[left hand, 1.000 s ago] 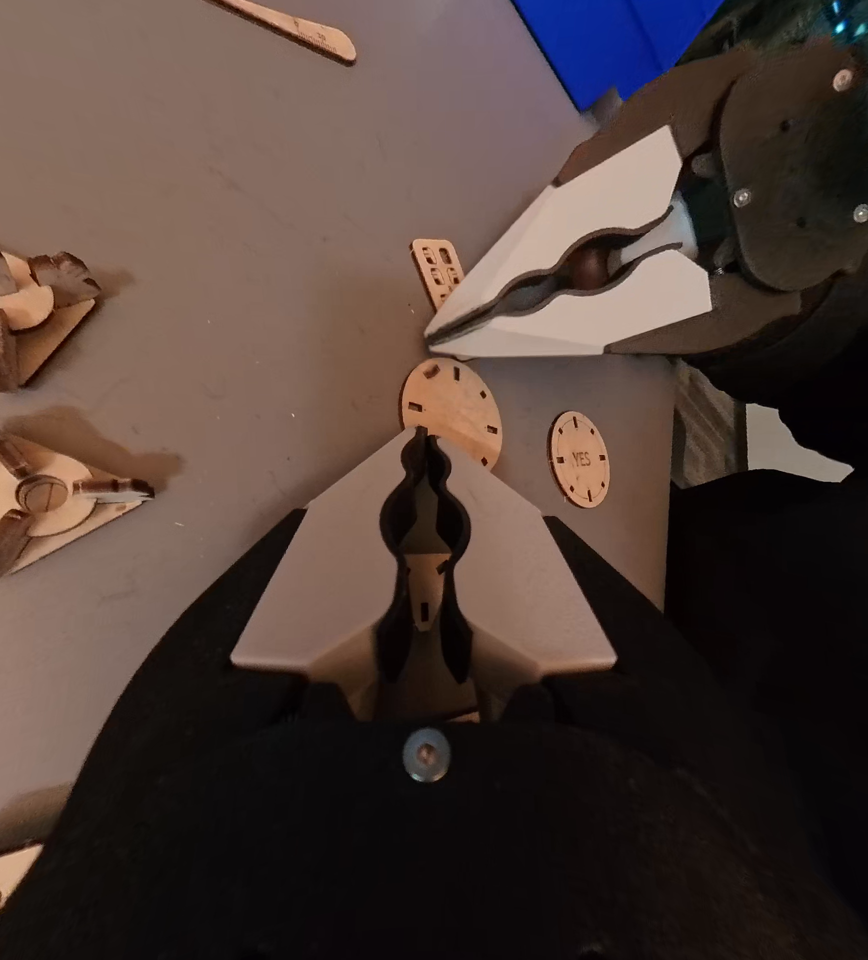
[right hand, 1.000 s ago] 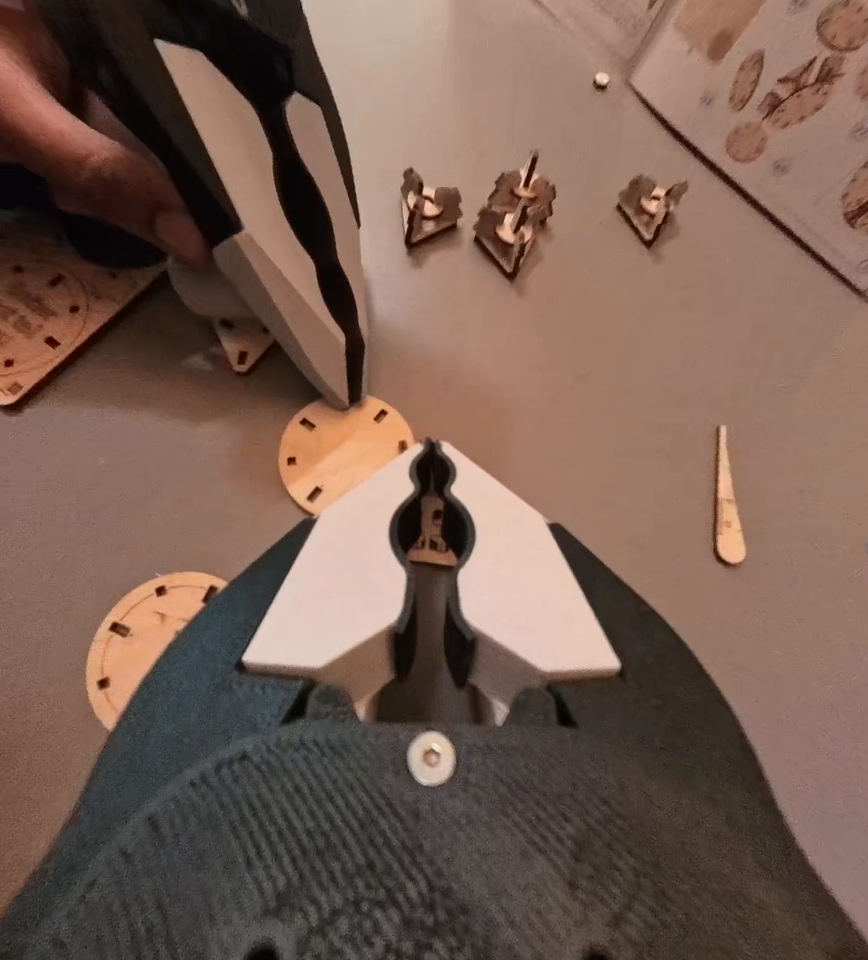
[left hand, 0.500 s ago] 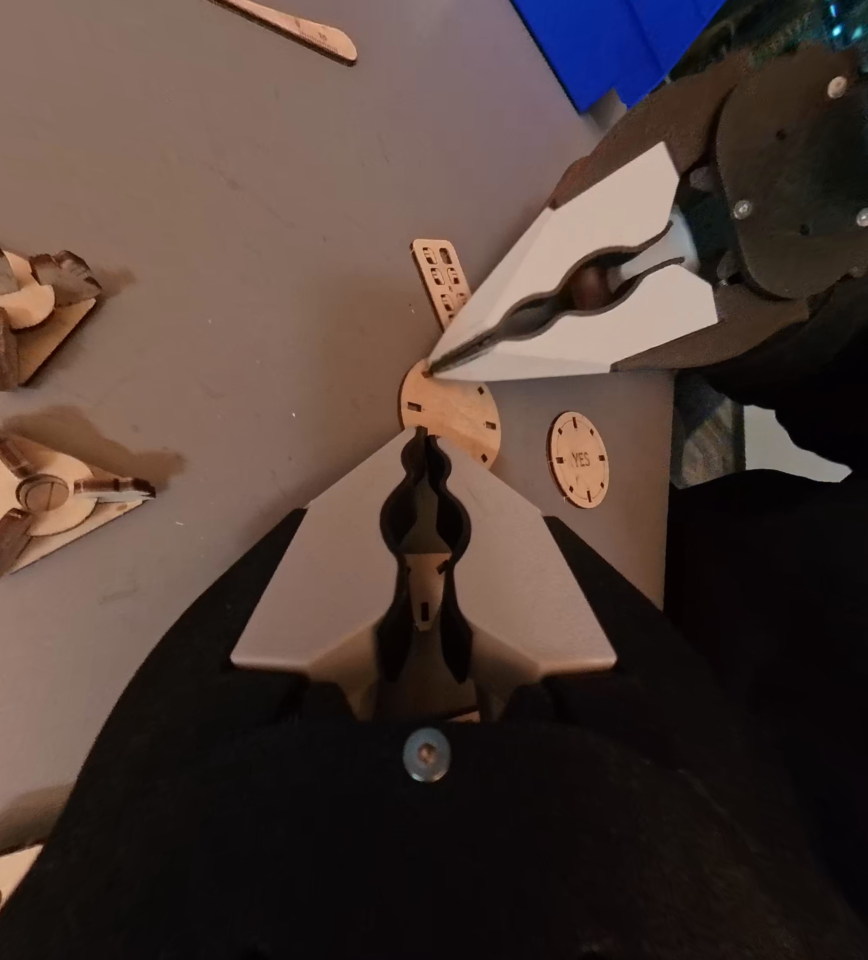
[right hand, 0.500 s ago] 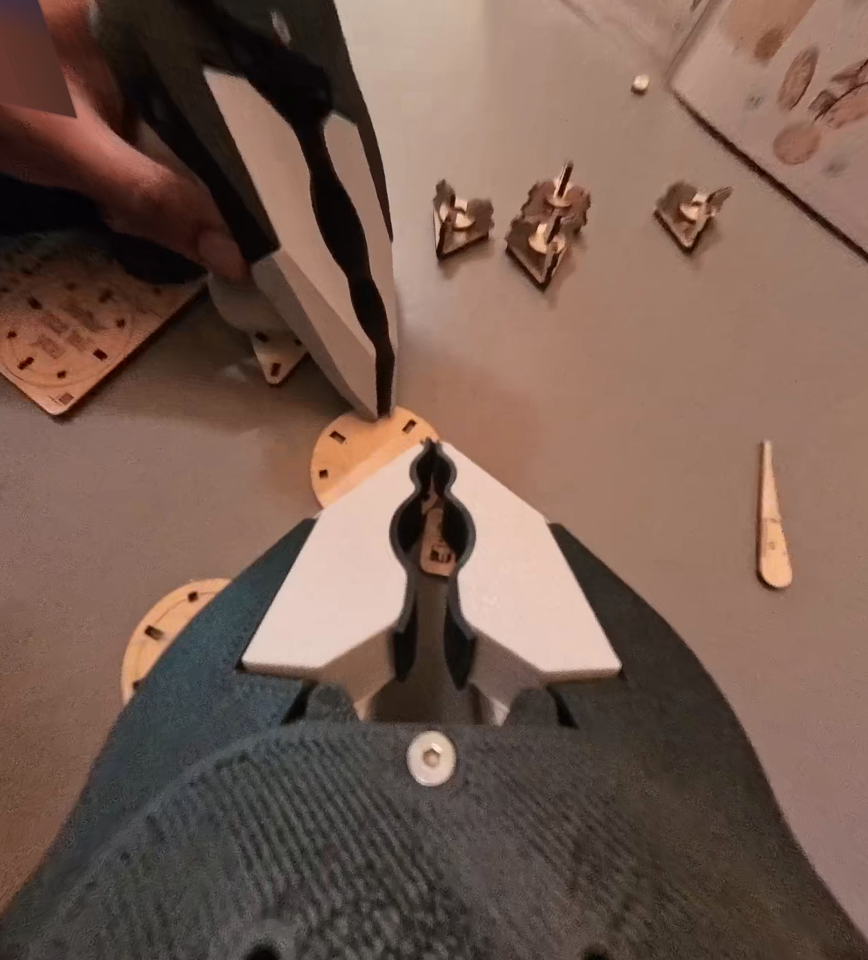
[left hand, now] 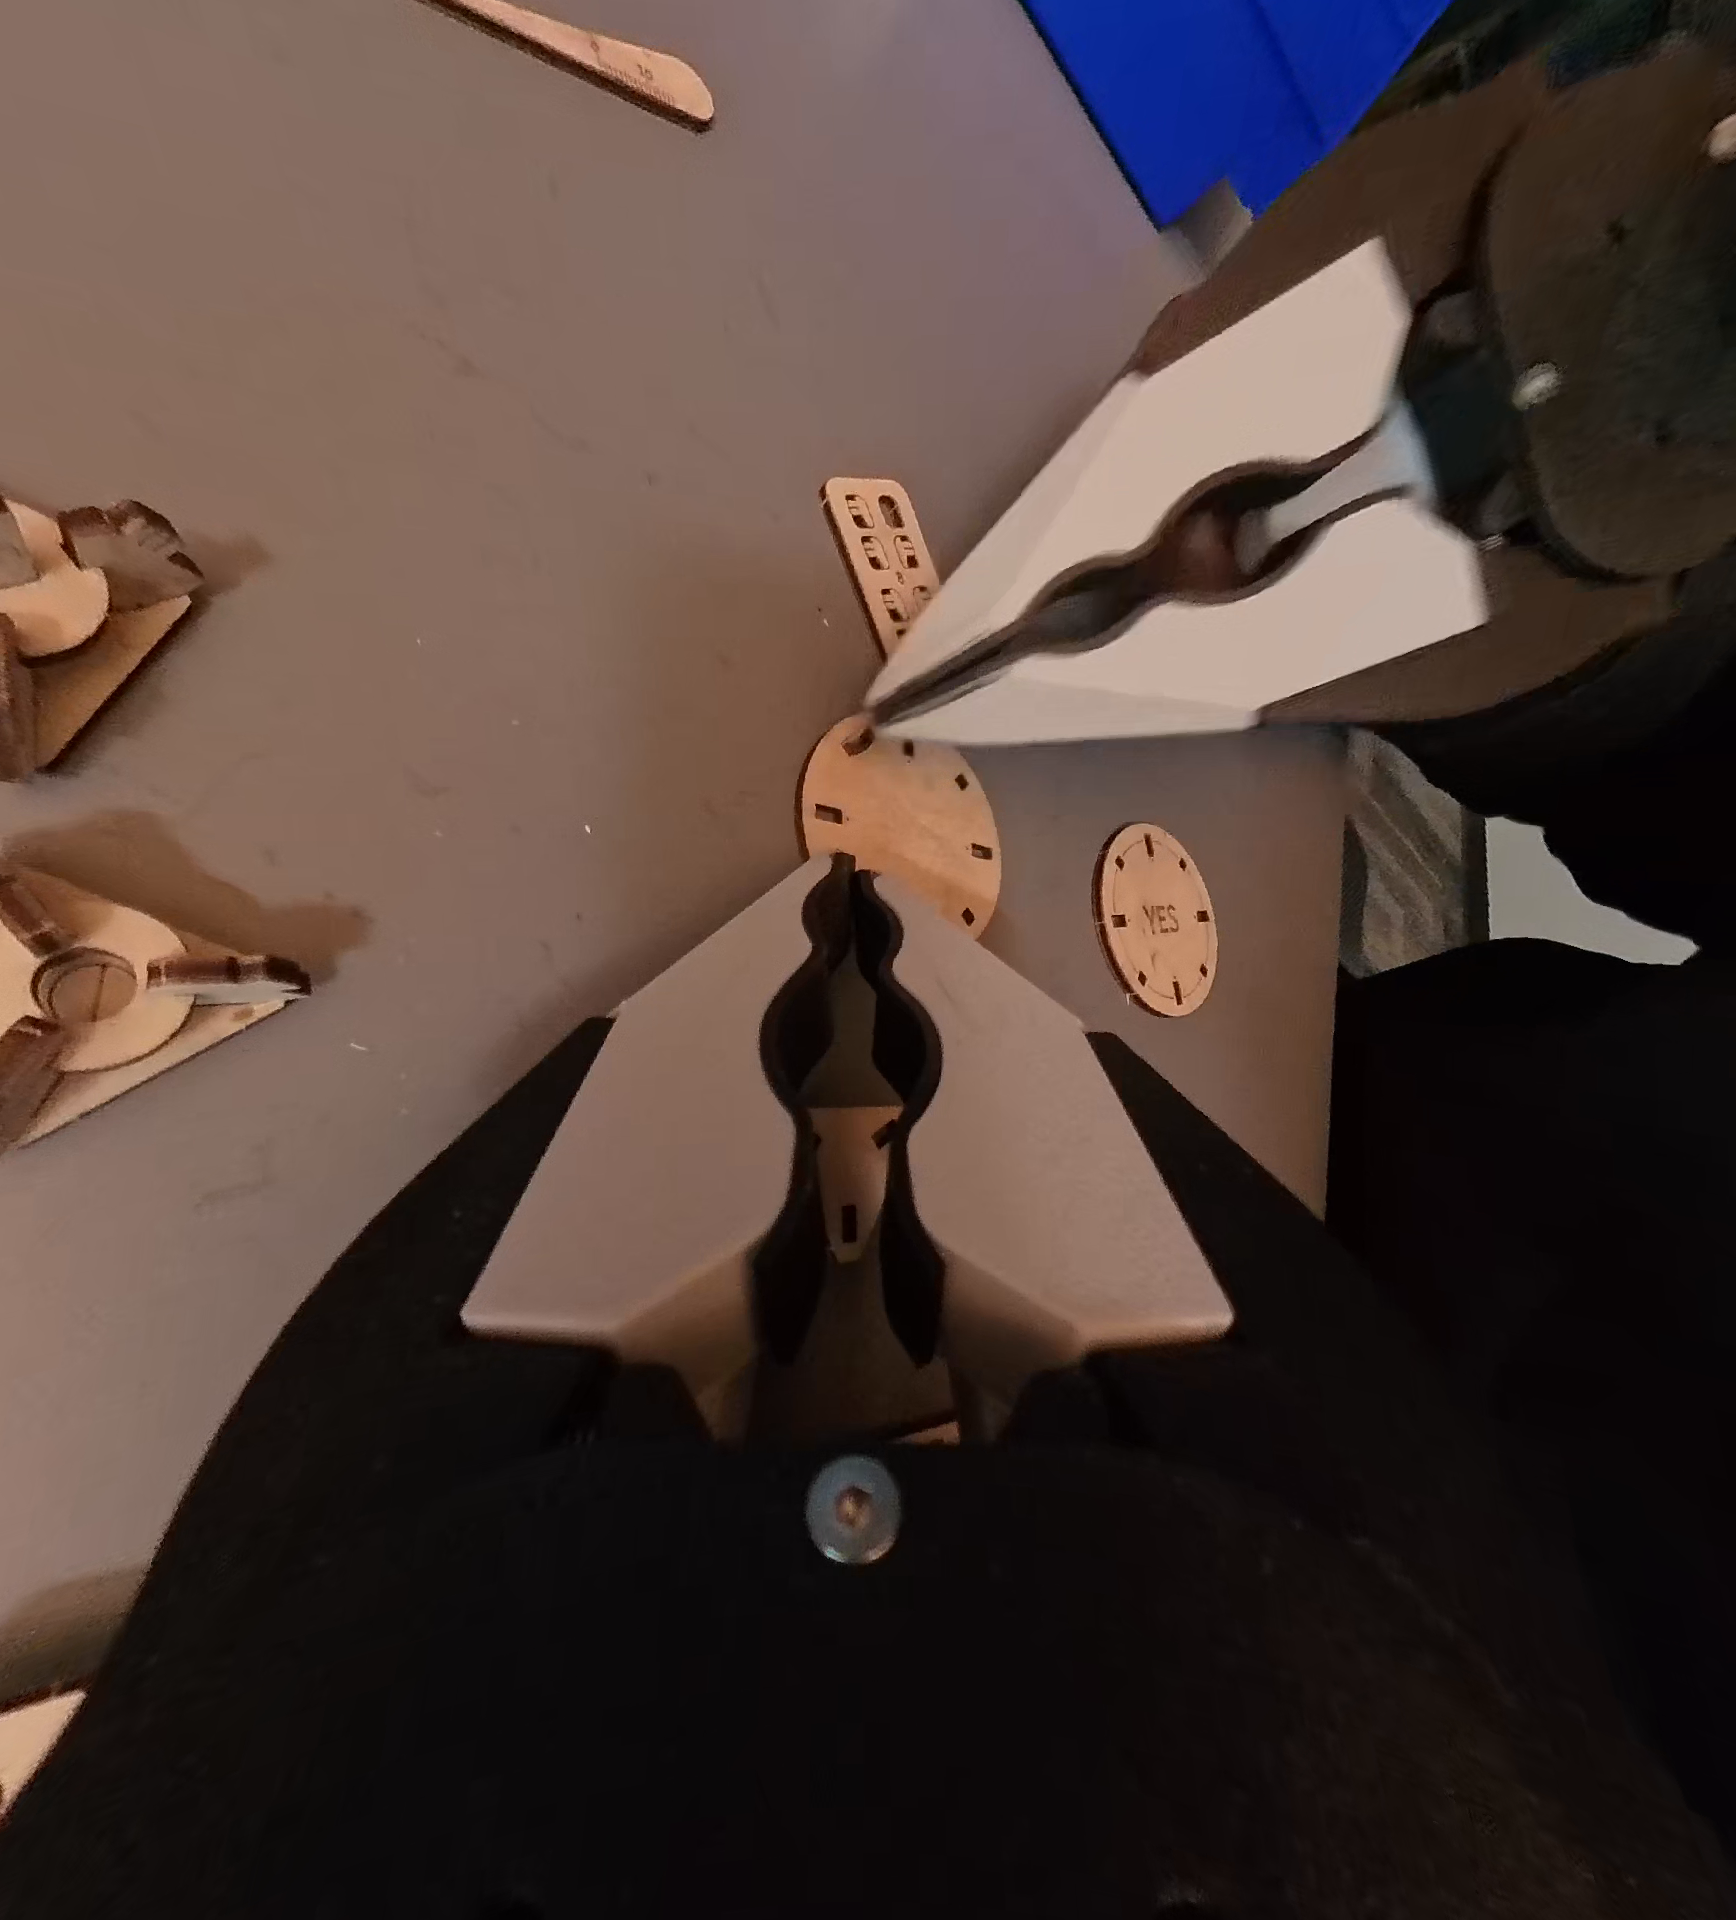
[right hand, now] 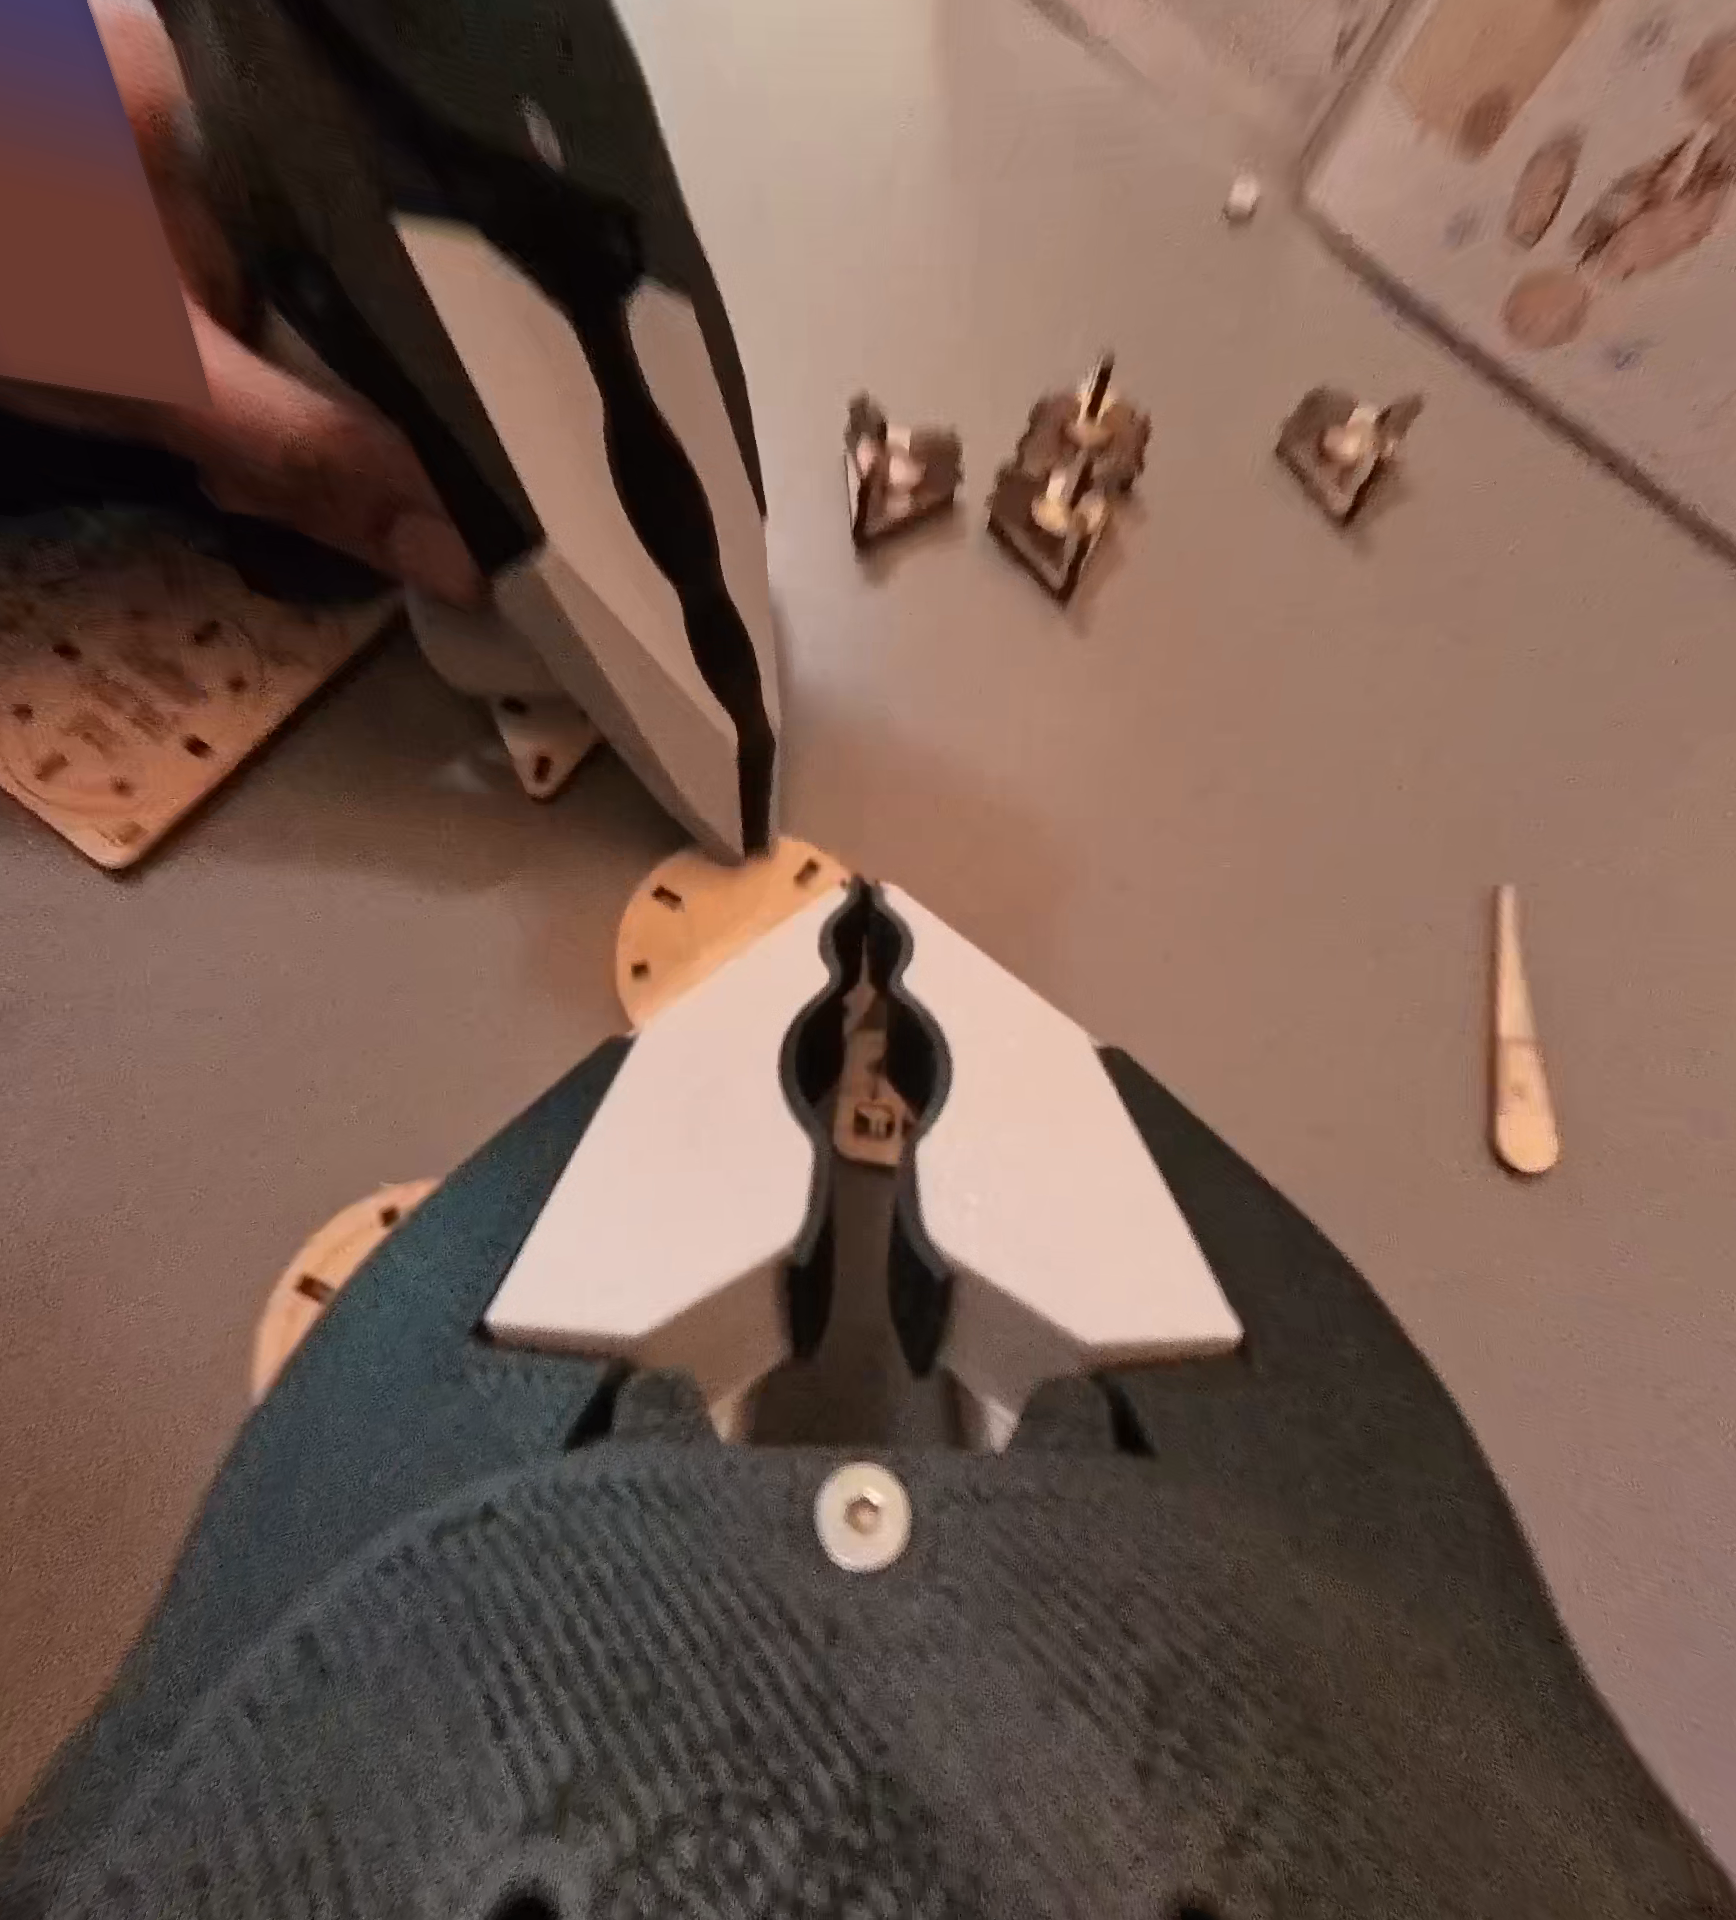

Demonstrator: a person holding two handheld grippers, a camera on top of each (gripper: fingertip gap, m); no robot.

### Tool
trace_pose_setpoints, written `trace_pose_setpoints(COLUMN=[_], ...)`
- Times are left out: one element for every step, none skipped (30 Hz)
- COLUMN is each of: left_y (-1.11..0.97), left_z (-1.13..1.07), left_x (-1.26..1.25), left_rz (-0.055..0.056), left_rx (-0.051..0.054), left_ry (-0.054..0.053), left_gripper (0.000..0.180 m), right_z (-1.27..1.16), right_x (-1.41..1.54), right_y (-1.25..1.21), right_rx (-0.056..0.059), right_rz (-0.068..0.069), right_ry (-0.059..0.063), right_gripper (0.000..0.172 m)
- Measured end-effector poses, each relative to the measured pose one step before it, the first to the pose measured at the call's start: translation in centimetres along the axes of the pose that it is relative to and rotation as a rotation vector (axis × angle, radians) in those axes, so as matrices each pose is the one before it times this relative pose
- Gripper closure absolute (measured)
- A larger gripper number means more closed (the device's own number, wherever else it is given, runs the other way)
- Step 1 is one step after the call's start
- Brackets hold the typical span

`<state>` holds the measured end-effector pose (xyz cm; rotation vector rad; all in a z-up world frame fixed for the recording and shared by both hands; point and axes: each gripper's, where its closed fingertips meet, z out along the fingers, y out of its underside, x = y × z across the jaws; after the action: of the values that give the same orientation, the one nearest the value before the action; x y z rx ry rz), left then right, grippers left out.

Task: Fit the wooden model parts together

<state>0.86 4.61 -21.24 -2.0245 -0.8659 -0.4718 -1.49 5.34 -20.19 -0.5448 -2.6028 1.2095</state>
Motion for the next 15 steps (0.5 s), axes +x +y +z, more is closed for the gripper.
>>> trace_pose_setpoints(left_y=[0.011, 0.013, -0.004, 0.0, 0.002, -0.002, -0.003, -0.001, 0.005, 0.006, -0.007, -0.004, 0.001, -0.003, 0.004], left_z=[0.026, 0.017, -0.003, 0.002, 0.003, -0.005, 0.003, 0.001, 0.004, -0.001, 0.0, -0.008, -0.001, -0.004, 0.003], left_x=[0.045, 0.019, -0.006, 0.015, -0.004, 0.0, -0.007, 0.006, -0.001, -0.001, 0.003, -0.003, 0.001, 0.001, -0.005], left_rz=[0.0037, 0.0011, 0.0012, -0.003, -0.0035, -0.0013, 0.0012, 0.0027, 0.002, -0.0003, -0.0034, -0.0055, -0.0053, -0.0014, 0.0037], left_rx=[-0.0011, -0.0008, 0.0004, 0.0002, 0.0001, -0.0002, 0.0001, -0.0003, -0.0002, 0.0002, 0.0004, 0.0006, 0.0004, -0.0002, -0.0001], left_ry=[-0.0004, -0.0021, -0.0008, 0.0029, 0.0034, 0.0011, -0.0012, -0.0027, -0.002, 0.0005, 0.0036, 0.0057, 0.0053, 0.0011, -0.0036], left_gripper=[0.18, 0.18, 0.18, 0.18, 0.18, 0.18, 0.18, 0.18, 0.18, 0.18, 0.18, 0.18, 0.18, 0.18, 0.18], right_z=[0.473, 0.159, -0.152, -0.466, -0.57, -0.501, -0.337, -0.131, 0.108, 0.357, 0.567, 0.685, 0.669, 0.519, 0.401], right_x=[-0.045, 0.086, 0.155, 0.164, 0.244, 0.337, 0.406, 0.464, 0.416, 0.44, 0.423, 0.164, 0.12, 0.318, 0.073], right_y=[0.673, -0.006, -0.687, -1.546, -2.196, -2.526, -2.694, -2.597, -2.21, -1.295, -0.094, 0.778, 0.857, 0.536, 0.263], right_rx=[-0.0257, 0.0038, 0.0344, 0.0769, 0.111, 0.1308, 0.1465, 0.1526, 0.1477, 0.1113, 0.0468, -0.0095, -0.0174, -0.0117, -0.0156], right_rz=[0.0055, 0.0072, -0.0082, -0.0076, 0.002, 0.0078, 0.0121, 0.0149, 0.0126, 0.0049, 0.0025, 0.019, 0.0424, 0.0597, 0.0514], right_ry=[-0.0049, 0.0029, 0.0118, 0.0136, 0.0158, 0.0201, 0.0259, 0.0337, 0.0321, 0.0325, 0.0281, 0.007, -0.0018, 0.0095, -0.0071], right_gripper=[0.172, 0.172, 0.172, 0.172, 0.172, 0.172, 0.172, 0.172, 0.172, 0.172, 0.172, 0.172, 0.172, 0.172, 0.172])
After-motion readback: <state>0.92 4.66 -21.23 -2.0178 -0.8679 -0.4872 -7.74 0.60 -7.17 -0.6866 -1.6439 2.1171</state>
